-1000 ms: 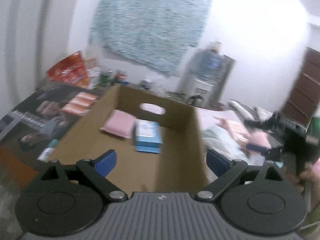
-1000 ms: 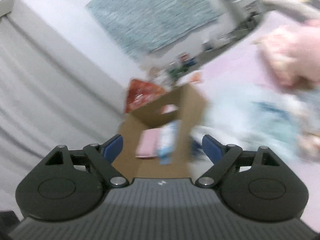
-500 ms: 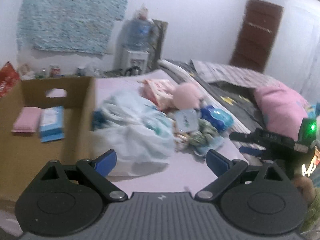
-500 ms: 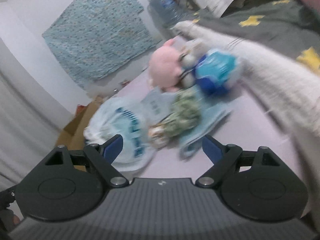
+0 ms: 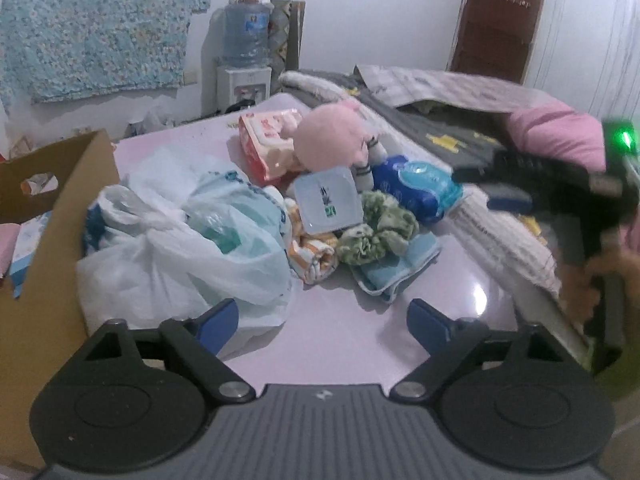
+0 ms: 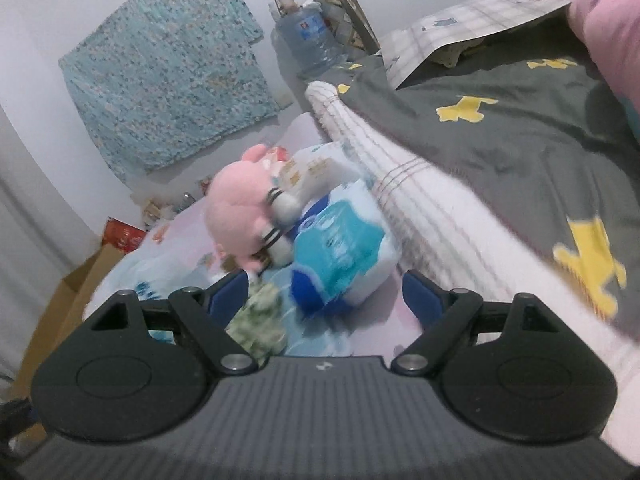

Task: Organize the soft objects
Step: 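Move the right gripper to the blue-and-white wet wipes pack on the bed, then grasp the blue-and-white wet wipes pack with the right gripper and lift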

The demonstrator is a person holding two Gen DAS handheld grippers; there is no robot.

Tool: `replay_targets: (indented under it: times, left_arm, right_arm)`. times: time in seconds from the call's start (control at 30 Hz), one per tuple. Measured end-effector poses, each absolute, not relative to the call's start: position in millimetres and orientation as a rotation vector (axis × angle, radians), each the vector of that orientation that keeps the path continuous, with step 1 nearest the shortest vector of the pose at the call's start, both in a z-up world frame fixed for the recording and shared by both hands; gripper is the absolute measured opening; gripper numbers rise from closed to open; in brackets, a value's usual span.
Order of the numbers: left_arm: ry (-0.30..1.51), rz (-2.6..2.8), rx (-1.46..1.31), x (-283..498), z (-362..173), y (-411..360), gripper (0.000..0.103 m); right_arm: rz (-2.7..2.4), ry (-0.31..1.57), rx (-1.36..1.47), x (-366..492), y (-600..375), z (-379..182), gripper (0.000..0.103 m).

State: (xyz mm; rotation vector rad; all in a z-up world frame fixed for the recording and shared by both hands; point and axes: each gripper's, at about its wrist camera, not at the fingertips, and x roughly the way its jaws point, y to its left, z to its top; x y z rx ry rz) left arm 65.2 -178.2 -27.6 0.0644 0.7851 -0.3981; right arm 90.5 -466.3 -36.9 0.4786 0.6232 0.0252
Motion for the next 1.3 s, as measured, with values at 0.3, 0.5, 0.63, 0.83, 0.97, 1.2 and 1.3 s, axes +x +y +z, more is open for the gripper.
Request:
replay_targets:
  times: [0.3, 0.5, 0.63, 0.83, 0.97, 1.2, 1.3]
  left_arm:
    - [0.854, -0.403, 0.066, 79, -46, -186, 0.07]
    - [0.86, -0.402, 0.071, 76, -47, -187, 0.067]
    - [0.86, -0.414, 0.072, 72, -46, -188, 0.066]
    - [0.869, -0.445, 0.074, 60, -47, -190, 0.065]
    - [0.88, -0.474, 0.076, 50, -47, -190, 0.065]
    - [0.91, -0.543, 0.1, 26, -45, -186, 0.065]
    - [0.927, -0.563, 0.096, 15, -44, -178, 0.066]
  right_arm:
    - [0.018, 0.728, 0.667, 155, -501, -71, 0.054]
    - [0.021, 0.722, 0.748, 155, -505, -80, 0.042]
    - [-0.008, 0.696, 0.78, 131, -508, -77, 0.037]
    - [-0.057, 0.676, 0.816, 67, -515, -75, 0.035]
    - [-0.069, 0.678, 0.798, 18, -506, -76, 0.035]
    - [-0.016, 0.71, 0.815, -57, -476, -83, 0.035]
    - [0.049, 0.741, 0.846, -70, -454, -89, 0.034]
